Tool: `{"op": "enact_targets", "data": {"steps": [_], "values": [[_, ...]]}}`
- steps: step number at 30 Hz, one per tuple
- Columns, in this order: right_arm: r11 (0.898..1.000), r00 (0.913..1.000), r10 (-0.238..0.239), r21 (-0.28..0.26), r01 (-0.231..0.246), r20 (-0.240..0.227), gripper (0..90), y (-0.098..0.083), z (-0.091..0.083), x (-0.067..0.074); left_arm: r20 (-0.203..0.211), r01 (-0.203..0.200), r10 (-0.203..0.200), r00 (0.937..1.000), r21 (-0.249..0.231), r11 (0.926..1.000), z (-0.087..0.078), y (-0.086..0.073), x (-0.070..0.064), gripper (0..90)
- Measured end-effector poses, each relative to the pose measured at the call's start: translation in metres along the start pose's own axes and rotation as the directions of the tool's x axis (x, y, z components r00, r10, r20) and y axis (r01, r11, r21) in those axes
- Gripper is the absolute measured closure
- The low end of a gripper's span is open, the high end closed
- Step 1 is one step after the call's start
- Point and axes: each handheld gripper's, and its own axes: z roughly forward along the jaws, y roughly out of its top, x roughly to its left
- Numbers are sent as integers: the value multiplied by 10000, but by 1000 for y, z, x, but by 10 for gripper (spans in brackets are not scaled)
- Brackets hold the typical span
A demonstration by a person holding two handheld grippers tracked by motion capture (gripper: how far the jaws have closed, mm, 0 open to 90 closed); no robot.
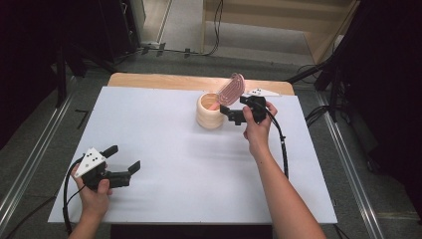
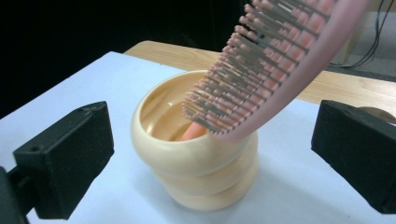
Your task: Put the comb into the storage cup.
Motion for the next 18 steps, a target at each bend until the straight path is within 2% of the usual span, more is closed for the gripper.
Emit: {"op": "enact_targets", "data": {"steps": [6, 14, 18], "values": [[9993, 9991, -369, 41, 368, 189, 0, -8, -8, 3, -1, 0, 0, 10000, 16, 10000, 0, 0, 0, 9], [9985, 9982, -543, 87, 541, 260, 0, -21, -19, 2, -8, 15, -15, 10000, 18, 10000, 0, 0, 0, 9], [9988, 9986, -477, 67, 475, 235, 0, -28, -23, 1, -5, 9, -9, 10000, 18, 10000, 0, 0, 0, 9]]}}
